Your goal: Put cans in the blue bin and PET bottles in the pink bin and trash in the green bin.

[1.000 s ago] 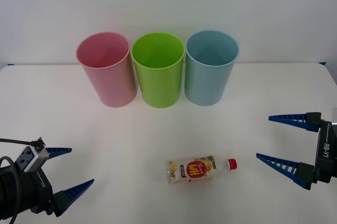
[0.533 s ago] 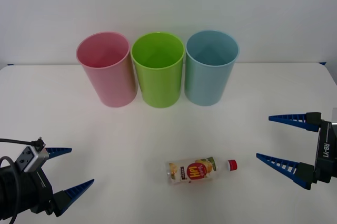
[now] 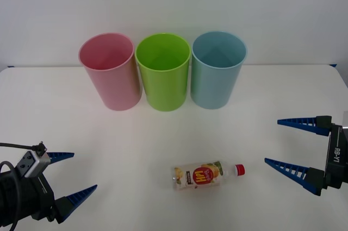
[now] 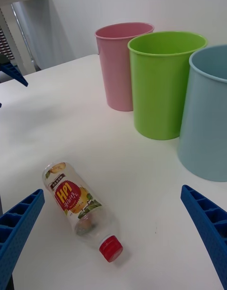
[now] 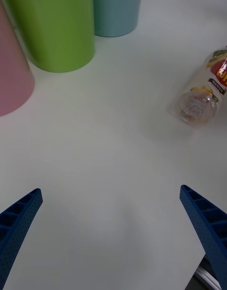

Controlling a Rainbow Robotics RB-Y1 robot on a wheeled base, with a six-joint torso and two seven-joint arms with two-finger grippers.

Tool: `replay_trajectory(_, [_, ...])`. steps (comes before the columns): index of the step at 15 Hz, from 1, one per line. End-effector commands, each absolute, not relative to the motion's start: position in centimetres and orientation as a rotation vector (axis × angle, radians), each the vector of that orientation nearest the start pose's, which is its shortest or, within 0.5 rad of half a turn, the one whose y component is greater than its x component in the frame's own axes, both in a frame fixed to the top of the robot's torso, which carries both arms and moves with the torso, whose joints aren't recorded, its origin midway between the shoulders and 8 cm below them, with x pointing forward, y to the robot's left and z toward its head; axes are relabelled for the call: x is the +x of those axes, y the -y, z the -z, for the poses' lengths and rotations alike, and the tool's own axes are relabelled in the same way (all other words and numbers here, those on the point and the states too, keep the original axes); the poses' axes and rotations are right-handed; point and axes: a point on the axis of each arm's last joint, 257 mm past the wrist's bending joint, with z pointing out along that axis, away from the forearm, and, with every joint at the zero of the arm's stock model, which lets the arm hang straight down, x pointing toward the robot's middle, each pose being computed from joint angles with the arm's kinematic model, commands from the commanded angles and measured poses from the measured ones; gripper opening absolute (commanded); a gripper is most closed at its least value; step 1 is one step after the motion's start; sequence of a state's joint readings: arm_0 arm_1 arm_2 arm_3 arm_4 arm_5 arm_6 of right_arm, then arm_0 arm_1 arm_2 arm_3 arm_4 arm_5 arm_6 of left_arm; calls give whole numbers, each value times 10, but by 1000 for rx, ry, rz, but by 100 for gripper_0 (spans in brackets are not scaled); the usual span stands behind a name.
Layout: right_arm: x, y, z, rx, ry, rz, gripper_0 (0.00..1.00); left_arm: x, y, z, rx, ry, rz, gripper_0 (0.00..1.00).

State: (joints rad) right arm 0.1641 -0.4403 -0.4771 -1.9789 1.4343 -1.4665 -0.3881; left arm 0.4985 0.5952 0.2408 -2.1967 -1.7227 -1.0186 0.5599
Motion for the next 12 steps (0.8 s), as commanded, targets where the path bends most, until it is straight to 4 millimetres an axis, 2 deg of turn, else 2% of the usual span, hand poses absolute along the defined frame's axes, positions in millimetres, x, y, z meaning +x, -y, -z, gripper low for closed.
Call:
replay_trajectory(1, [341,225,159,-1014,-1627,-639,100,314,-242,245,909,-1957,372,100])
replay_trajectory(12, [341,225,159,-1014,-1627,-639,100,314,-242,245,909,-1957,372,100])
